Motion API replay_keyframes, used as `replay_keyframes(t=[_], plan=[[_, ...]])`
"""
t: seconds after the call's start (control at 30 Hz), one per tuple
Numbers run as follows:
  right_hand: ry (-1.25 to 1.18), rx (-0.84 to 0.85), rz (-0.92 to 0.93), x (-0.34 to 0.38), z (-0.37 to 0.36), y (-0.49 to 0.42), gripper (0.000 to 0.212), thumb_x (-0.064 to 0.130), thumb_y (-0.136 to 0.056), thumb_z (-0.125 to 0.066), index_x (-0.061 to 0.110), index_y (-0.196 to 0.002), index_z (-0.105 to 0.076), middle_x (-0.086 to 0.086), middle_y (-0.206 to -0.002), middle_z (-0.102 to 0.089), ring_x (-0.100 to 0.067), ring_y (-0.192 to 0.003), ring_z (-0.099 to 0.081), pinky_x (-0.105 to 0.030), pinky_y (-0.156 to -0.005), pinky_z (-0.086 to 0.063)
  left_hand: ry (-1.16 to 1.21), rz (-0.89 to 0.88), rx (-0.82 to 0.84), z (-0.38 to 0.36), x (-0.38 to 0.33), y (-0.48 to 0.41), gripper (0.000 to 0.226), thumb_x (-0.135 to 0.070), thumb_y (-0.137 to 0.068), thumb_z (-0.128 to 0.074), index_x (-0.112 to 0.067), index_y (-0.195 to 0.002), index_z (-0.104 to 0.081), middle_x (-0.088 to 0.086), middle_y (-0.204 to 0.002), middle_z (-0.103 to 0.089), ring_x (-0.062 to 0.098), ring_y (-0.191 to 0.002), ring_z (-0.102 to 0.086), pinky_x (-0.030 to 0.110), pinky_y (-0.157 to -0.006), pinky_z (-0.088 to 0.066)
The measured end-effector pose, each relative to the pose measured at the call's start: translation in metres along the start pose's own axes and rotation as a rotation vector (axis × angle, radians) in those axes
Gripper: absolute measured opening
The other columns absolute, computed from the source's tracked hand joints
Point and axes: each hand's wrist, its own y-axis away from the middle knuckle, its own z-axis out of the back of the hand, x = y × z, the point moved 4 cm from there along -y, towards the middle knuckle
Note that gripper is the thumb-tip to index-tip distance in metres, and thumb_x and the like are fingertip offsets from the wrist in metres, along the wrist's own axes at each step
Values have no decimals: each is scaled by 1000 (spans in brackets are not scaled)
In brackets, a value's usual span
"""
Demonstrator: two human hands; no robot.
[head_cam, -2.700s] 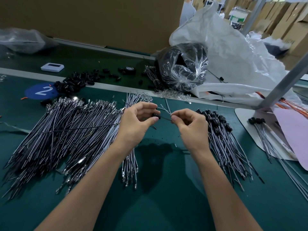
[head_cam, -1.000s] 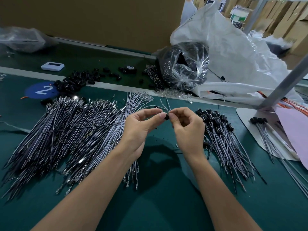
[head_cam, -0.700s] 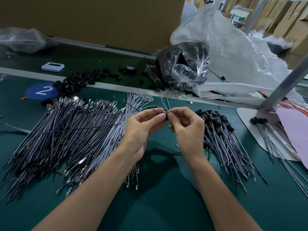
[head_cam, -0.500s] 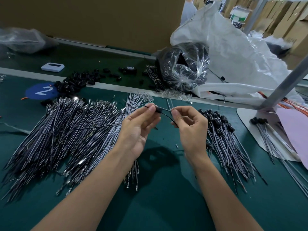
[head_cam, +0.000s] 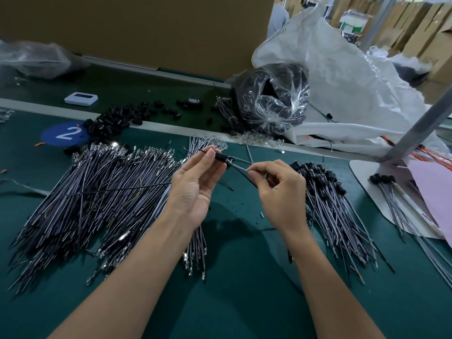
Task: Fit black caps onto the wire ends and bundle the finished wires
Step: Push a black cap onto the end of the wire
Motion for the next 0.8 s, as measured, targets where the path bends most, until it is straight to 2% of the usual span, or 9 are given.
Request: replay_keyframes(t=[0.17, 0.4, 0.8], plan=[[26, -19, 26, 0, 1, 0, 7, 4, -83, -73, 11, -82, -75, 2, -77, -65, -1, -64, -51, -12, -59, -39, -50, -4, 25, -1, 0, 1, 10, -9, -69, -72, -10, -78, -77, 4, -82, -75, 15, -76, -73, 23, -68, -58], [39, -74, -5, -4, 2, 0, 5, 8, -84, -73, 12, -80, -73, 4, -75, -65, -9, -66, -55, -22, -65, -46, -89, -20, 57, -4, 1, 3, 9, -9, -69, -71, -12, -73, -78, 3, -82, -75, 14, -76, -72, 23, -71, -58], [27, -68, 75, 3, -3, 4, 5, 8, -83, -74, 12, -80, -72, 7, -73, -64, 2, -66, -52, -7, -64, -36, -154, -91, 66, -6, 5, 4, 12, -10, -64, -74, -12, -76, -78, 5, -83, -75, 14, -78, -72, 22, -72, -57]])
